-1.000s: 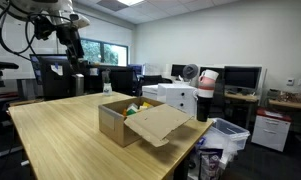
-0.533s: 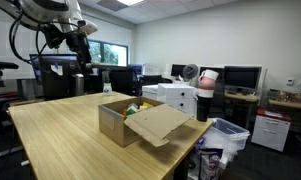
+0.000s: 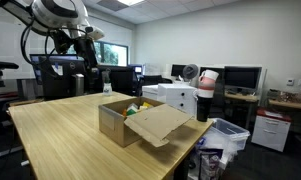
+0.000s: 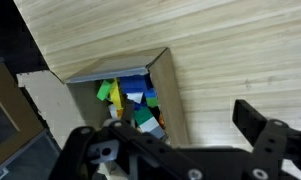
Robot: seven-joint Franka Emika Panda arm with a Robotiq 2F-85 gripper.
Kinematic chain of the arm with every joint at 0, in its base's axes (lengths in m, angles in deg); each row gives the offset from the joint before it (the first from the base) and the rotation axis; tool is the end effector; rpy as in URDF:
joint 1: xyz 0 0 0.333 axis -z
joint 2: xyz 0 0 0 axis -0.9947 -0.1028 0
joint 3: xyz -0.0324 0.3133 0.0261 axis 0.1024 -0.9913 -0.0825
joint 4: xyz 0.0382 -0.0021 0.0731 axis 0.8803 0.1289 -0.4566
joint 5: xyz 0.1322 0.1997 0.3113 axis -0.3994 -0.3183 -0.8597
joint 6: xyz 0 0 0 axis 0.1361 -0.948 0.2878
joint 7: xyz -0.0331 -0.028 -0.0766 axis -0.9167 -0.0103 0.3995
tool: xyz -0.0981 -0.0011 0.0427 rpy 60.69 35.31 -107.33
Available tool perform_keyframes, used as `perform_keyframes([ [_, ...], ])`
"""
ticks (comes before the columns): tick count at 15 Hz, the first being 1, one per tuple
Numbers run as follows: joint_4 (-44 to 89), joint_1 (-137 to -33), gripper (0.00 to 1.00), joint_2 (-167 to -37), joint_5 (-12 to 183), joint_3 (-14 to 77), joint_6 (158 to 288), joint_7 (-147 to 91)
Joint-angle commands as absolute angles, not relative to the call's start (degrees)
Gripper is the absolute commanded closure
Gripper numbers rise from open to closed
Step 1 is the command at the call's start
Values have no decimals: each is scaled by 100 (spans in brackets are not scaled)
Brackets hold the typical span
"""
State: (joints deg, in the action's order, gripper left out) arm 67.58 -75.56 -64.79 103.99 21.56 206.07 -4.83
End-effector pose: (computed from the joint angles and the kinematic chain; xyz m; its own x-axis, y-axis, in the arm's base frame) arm 0.4362 -0.0401 0.4552 0.9328 -0.3294 0.1464 -0.3600 -0.8721 0.3314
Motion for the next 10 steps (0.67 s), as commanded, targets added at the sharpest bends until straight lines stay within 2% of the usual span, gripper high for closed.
perform_keyframes([
  [1, 6596, -7632, 0, -6895, 10345, 2410, 20751, -936],
  [10, 6397, -7671, 0, -7495, 10191, 2857, 21152, -1634],
])
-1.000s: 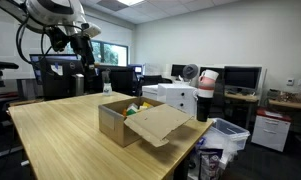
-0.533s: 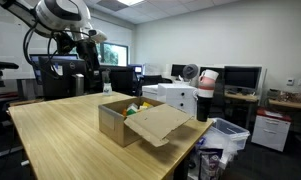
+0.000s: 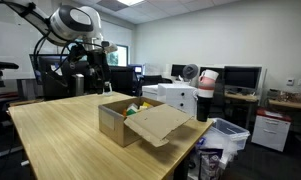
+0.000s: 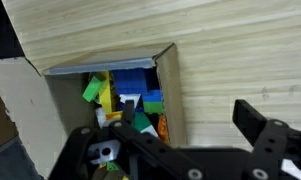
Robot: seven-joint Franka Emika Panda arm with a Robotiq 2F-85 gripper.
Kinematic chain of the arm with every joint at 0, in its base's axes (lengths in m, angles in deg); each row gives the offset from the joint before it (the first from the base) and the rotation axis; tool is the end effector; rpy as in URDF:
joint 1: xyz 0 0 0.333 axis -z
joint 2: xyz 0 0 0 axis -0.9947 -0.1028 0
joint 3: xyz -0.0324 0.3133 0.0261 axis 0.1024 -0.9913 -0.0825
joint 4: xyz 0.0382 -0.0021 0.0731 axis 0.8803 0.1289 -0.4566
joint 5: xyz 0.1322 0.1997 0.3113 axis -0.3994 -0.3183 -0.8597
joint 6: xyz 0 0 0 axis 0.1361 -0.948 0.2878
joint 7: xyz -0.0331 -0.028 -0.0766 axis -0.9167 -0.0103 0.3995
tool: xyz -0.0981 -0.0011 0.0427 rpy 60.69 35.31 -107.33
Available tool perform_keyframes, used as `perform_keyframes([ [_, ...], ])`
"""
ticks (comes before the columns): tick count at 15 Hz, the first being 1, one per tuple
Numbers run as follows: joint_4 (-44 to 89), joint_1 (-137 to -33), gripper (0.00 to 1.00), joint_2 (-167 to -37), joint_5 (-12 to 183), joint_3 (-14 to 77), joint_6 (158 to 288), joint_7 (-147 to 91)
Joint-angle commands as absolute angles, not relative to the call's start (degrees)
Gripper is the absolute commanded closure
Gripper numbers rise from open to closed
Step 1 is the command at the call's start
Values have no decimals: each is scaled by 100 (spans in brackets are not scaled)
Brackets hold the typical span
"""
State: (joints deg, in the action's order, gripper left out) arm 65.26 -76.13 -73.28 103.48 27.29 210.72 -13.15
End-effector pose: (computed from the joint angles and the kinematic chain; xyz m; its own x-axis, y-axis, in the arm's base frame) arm 0.4632 -0.0810 0.4132 0.9623 -0.2656 0.0585 -0.2707 -0.9146 0.3003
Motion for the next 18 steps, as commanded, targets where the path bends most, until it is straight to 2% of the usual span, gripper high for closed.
perform_keyframes([
  [1, 6367, -7673, 0, -7545, 10181, 2884, 21147, -1674],
  [13, 6207, -7723, 1, -8017, 10309, 2924, 21032, -1636],
  [14, 6200, -7732, 26, -8047, 10331, 2929, 21044, -1601],
  [16, 6179, -7751, 29, -8088, 10331, 2943, 21046, -1573],
  [18, 6152, -7753, 42, -8114, 10311, 2954, 21036, -1575],
])
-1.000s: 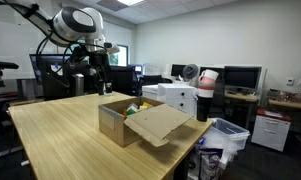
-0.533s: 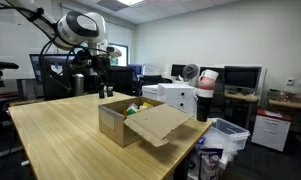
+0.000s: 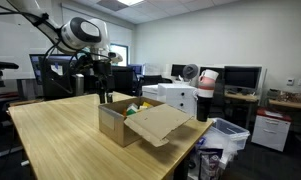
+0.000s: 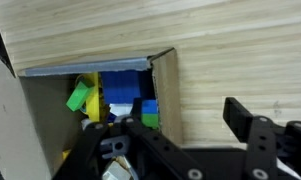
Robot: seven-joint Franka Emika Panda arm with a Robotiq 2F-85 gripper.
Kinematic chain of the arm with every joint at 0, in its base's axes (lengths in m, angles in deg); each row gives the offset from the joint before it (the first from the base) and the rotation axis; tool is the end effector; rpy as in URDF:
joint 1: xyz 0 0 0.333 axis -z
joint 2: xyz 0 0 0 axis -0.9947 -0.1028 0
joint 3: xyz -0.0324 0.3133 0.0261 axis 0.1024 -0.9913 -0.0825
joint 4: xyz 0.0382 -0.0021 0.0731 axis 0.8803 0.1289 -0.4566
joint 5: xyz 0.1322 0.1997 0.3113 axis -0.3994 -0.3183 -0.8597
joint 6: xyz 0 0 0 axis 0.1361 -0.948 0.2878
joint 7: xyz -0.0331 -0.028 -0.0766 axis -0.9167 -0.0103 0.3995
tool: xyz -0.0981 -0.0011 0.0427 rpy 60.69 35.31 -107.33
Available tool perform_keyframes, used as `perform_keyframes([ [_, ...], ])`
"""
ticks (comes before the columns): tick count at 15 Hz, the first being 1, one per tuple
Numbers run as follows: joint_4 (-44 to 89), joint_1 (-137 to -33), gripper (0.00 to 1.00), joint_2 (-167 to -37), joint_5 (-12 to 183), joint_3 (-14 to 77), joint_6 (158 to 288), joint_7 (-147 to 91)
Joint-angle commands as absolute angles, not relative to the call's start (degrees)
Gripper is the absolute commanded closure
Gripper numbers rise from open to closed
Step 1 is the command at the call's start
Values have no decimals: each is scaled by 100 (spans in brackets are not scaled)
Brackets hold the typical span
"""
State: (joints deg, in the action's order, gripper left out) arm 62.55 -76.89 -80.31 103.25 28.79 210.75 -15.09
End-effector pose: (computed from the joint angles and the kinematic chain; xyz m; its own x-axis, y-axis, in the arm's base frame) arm 0.4819 -0.0899 0.3752 0.9681 -0.2491 -0.0268 -0.2295 -0.9246 0.3041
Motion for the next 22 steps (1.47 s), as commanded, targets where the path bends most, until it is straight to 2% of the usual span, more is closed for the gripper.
perform_keyframes([
  [1, 6141, -7753, 47, -8123, 10311, 2958, 21039, -1562],
  [9, 6195, -7754, 92, -8133, 10849, 2934, 21209, -1207],
  [14, 6338, -7781, 99, -8112, 11990, 2859, 21491, -322],
  [16, 6434, -7846, 94, -8111, 12688, 2821, 21570, 277],
  [22, 6607, -8048, 95, -8103, 13747, 2760, 21425, 1266],
])
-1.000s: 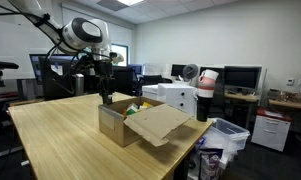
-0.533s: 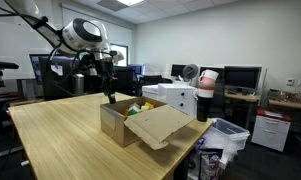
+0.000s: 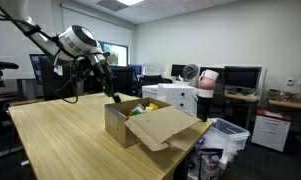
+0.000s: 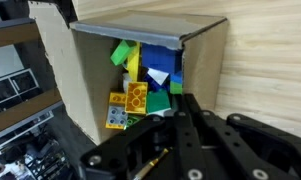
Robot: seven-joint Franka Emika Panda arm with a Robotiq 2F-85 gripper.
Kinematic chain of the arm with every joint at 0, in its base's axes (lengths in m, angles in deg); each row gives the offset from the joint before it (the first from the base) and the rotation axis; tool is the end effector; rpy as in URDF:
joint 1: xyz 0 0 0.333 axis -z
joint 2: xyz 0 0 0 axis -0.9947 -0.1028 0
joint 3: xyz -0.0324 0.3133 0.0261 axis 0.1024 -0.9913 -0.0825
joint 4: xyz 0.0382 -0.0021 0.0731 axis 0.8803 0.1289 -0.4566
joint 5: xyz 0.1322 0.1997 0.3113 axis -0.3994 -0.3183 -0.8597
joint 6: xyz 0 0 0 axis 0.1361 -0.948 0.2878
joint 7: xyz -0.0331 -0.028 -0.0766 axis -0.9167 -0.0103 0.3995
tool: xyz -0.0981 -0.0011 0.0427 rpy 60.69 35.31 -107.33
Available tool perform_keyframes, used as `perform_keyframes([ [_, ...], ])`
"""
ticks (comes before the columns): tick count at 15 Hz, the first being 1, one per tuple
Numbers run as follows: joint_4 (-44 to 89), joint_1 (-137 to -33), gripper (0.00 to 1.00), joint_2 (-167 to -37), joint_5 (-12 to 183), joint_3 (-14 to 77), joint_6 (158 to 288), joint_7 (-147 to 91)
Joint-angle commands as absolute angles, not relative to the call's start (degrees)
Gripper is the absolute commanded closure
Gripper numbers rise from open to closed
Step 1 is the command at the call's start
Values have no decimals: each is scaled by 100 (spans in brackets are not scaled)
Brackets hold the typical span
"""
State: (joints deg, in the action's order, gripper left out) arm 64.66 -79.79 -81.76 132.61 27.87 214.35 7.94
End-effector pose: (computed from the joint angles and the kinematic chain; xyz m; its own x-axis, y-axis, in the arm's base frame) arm 0.4896 -0.0693 0.3594 0.9694 -0.1567 0.1890 -0.2405 -0.7608 0.6028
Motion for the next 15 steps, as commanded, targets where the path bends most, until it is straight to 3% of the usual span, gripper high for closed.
perform_keyframes([
  [1, 6635, -8086, 95, -8106, 13934, 2748, 21393, 1444],
  [7, 6719, -8240, 95, -8143, 14429, 2693, 21013, 2021],
  [8, 6669, -8258, 70, -8164, 14209, 2700, 20888, 1854],
  [9, 6643, -8272, 69, -8172, 14080, 2712, 20835, 1735],
  [15, 6270, -8230, 35, -8106, 12508, 2836, 20570, 492],
])
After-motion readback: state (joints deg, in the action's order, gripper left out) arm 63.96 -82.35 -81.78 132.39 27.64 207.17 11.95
